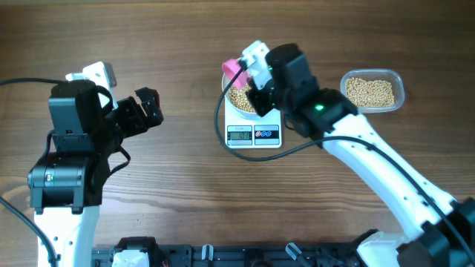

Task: Scoop item into bowl and weigh 150g on scale
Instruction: 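Move the empty scoop right back to the soybean tub, then lower the pink scoop into the soybeans with the right gripper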

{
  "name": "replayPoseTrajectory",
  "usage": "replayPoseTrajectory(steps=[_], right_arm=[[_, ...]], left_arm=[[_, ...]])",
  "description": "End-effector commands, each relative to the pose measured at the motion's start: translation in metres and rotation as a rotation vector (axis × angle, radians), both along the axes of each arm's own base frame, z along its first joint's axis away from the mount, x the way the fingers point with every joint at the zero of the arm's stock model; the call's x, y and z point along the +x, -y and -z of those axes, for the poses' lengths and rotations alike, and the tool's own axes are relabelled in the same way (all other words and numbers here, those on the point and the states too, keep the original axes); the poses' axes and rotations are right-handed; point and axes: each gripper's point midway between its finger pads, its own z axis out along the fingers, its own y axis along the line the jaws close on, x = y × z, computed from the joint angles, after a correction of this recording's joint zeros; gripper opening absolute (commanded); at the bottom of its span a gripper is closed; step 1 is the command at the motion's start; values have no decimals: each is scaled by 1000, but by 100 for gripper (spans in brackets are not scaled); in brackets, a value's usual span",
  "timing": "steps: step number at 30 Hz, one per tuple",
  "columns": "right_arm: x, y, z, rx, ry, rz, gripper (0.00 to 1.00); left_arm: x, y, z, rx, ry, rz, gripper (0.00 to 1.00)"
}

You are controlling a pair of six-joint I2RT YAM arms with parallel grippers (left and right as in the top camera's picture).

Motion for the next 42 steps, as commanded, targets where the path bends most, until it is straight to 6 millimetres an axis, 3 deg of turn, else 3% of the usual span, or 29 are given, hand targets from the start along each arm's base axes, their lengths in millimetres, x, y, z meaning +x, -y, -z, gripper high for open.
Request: replayPoseTrajectory(steps=[1,4,8,12,16,21,24,25,33,37,42], right_arm=[[3,26,-67,222,48,59,4],[6,64,-97,340,57,106,4],[11,120,-111,413,45,208,4],[13,182,-98,406,-3,367,4],[3,244,-73,282,-33,461,4],[-11,293,-53,141,-56,532,4],[-20,309,-30,23,-121,540,4],[-23,314,-12,-34,-178,533,4],[-8,333,47,-98,-336,573,4],[-5,338,56,-136,-353,589,4],[4,345,53,-225,-305,620,4]], left_arm=[[2,-3,-7,16,16,-4,100],[2,-3,-7,16,16,-4,100],[2,-3,-7,16,16,-5,100],[2,-3,-7,16,16,-4,100],[2,-3,-7,16,16,-4,100],[2,-3,-7,16,16,-4,100],[2,-3,-7,16,16,-5,100],[2,-3,-7,16,16,-4,100],[2,-3,-7,16,16,-4,100],[2,-3,-7,16,16,-5,100],[2,-3,-7,16,16,-4,100]])
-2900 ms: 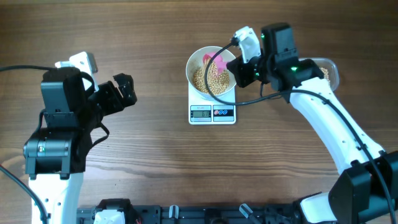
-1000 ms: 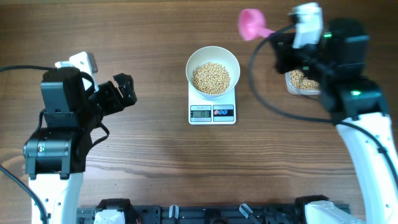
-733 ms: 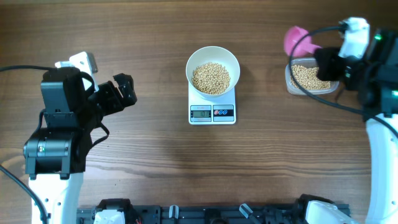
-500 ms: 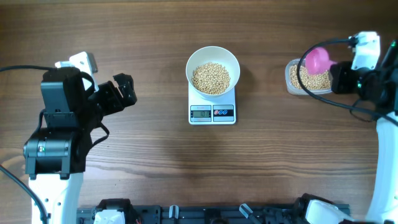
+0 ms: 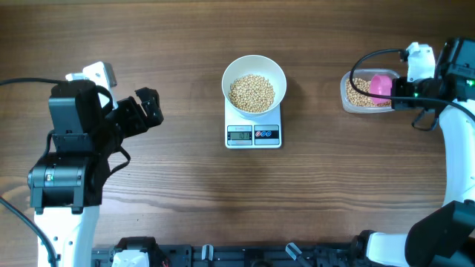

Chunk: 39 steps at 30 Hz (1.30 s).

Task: Scoop item into bowl and weigh 150g on scale
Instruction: 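Lower the pink scoop into the soybeans with the right gripper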

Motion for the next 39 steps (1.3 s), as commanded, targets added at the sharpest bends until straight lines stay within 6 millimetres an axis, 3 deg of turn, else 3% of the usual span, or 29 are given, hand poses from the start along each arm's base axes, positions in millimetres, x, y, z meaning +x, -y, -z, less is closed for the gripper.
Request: replayPoseTrajectory(steps=[1,12,25,39], right_arm=[[7,11,-3,-130,-2,11,4],[13,8,-5,-230,-4,-14,4],[19,6,30,-179,-81,18,4],[22,-33,48,27,-95,-87,4]], left_arm=[[2,-3,-7,16,16,-5,100],[2,-3,-7,16,16,-5,100],[2,-3,-7,16,16,-4,100],[2,-3,-7,16,16,-5,100]])
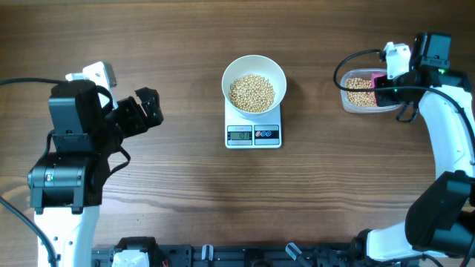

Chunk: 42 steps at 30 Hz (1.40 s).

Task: Scoop item into bowl and weigh 150g on scale
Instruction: 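Lower the pink scoop into the soybeans with the right gripper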

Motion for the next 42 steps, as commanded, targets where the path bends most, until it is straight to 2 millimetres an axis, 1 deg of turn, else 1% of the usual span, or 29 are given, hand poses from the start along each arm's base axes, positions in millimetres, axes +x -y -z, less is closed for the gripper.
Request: replayPoseTrajectory(steps=[1,5,10,14,17,21,27,32,42], right_arm=[[4,-20,7,103,-11,-33,4],[2,-28,7,151,-16,-51,4],[1,-29,7,156,-21,-51,4],[1,-30,7,181,-23,-12,4],[1,-35,5,226,-17,-13,4],[1,-34,3,300,-10,43,4],[2,-40,-8,453,25,26,4],[0,-38,-10,496,23,52,4],[-3,-38,-9,501,10,62,4]], left_arm=[[2,-3,-7,16,16,-4,100],[2,-3,-7,16,16,-4,100],[2,-3,-7,16,16,-5,100],[2,-3,-7,16,16,-4,100],[2,-3,-7,16,16,-5,100],[2,-3,-7,16,16,-4,100],[2,-3,-7,16,16,-4,100],[2,-3,-7,16,16,-5,100],[2,-3,-7,16,16,-5,100]])
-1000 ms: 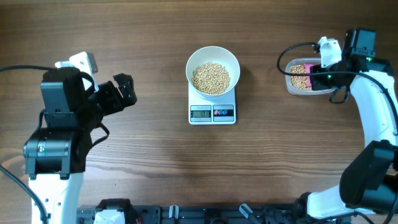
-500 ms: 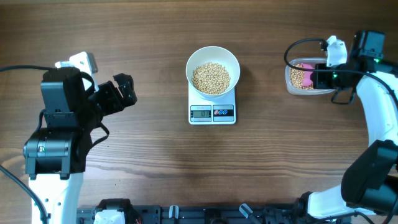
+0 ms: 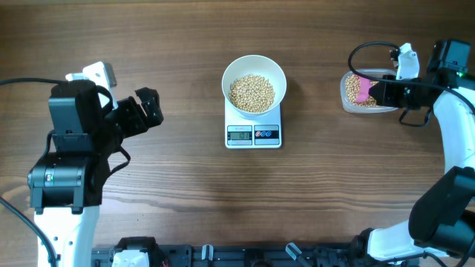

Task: Scoop item into bowl and weigh 150g on scale
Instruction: 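Lower the pink scoop into the soybeans with the right gripper, then drag the scoop through the soybeans and lift it filled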

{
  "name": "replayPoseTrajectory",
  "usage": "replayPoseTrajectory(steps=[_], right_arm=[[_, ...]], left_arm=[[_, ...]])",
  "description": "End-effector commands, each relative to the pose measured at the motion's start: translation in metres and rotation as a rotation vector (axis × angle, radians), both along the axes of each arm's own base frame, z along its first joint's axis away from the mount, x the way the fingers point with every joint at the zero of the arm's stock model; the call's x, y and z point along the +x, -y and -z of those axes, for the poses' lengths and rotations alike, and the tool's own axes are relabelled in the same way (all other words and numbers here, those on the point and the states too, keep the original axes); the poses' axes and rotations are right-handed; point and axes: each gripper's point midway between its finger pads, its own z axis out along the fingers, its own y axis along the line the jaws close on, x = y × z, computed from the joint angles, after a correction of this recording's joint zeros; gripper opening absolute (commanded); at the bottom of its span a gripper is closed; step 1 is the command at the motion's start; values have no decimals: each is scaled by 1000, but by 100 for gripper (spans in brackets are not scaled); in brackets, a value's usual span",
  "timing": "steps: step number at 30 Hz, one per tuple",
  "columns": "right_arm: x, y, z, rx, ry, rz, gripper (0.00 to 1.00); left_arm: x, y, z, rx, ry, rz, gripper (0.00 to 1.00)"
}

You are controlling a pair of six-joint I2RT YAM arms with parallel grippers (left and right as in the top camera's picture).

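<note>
A white bowl (image 3: 254, 84) of tan beans stands on the small white scale (image 3: 254, 134) at the table's middle. At the right, a clear container (image 3: 357, 95) holds more of the beans. A pink scoop (image 3: 363, 88) dips into that container, and my right gripper (image 3: 380, 92) is shut on its handle. My left gripper (image 3: 151, 108) hovers at the left side of the table, far from the scale; whether its fingers are apart does not show.
Black cables loop over the right arm beside the container. A dark rail runs along the table's near edge (image 3: 223, 256).
The right gripper has shifted a little to the right and the pink scoop now shows tilted inside the bean container. The left arm has not moved.
The right gripper first held the pink scoop over the bowl on the scale. Then it was back at the bean container on the right with the scoop, and it has stayed there, shifting slightly, through to now. The left arm stayed still throughout.
</note>
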Motion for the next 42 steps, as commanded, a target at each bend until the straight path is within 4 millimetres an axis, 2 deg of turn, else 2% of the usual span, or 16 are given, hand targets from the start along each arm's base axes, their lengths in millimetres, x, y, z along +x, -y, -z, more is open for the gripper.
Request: replayPoseTrajectory(steps=[1,7,12,20,28,42], right_arm=[[3,-11,-3,76,9,-17,4],[1,2,-4,96,3,34,4],[-1,10,-12,198,28,57,4],[-9,37,-9,223,21,134,4],[-12,44,-26,358,78,159,4],[-32,84,-57,587,188,280,4]], left_arm=[[2,-3,-7,16,16,-5,100],[2,-3,-7,16,16,-4,100],[2,-3,-7,16,16,-5,100],[2,-3,-7,16,16,-5,100],[2,-3,-7,16,16,-5,100],[2,-3,-7,16,16,-5,100]])
